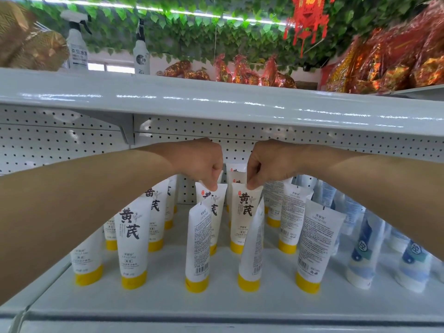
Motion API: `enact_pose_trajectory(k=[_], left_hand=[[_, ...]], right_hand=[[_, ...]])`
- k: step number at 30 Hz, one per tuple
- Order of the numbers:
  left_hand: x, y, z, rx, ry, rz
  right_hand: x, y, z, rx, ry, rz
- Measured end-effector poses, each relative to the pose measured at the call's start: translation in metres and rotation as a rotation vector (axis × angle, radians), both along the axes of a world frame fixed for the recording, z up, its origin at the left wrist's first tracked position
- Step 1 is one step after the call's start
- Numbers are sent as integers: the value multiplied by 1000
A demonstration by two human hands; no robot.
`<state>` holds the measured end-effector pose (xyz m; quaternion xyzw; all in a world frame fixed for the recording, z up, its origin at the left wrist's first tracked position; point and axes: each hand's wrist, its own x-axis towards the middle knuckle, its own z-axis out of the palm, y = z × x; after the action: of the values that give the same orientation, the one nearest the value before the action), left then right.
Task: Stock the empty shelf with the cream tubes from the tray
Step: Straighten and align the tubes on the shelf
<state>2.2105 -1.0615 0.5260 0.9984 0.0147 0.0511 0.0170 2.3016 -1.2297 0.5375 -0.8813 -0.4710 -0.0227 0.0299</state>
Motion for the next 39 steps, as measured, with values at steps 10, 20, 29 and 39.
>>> enact_pose_trajectory(k=[10,20,29,39], left_hand=[[-4,-1,-1,4,-18,-13],[-9,-4,-3,18,-45,-11],[-45,-16,15,-36,-95,-12],[-68,-24,16,-137,242,-53]], right_hand=[[-1,1,1,-14,-3,17],[-7,0,6,-59,0,13],[-33,-15,16,-67,-79,-66],[-55,-19,6,-217,20,-141]])
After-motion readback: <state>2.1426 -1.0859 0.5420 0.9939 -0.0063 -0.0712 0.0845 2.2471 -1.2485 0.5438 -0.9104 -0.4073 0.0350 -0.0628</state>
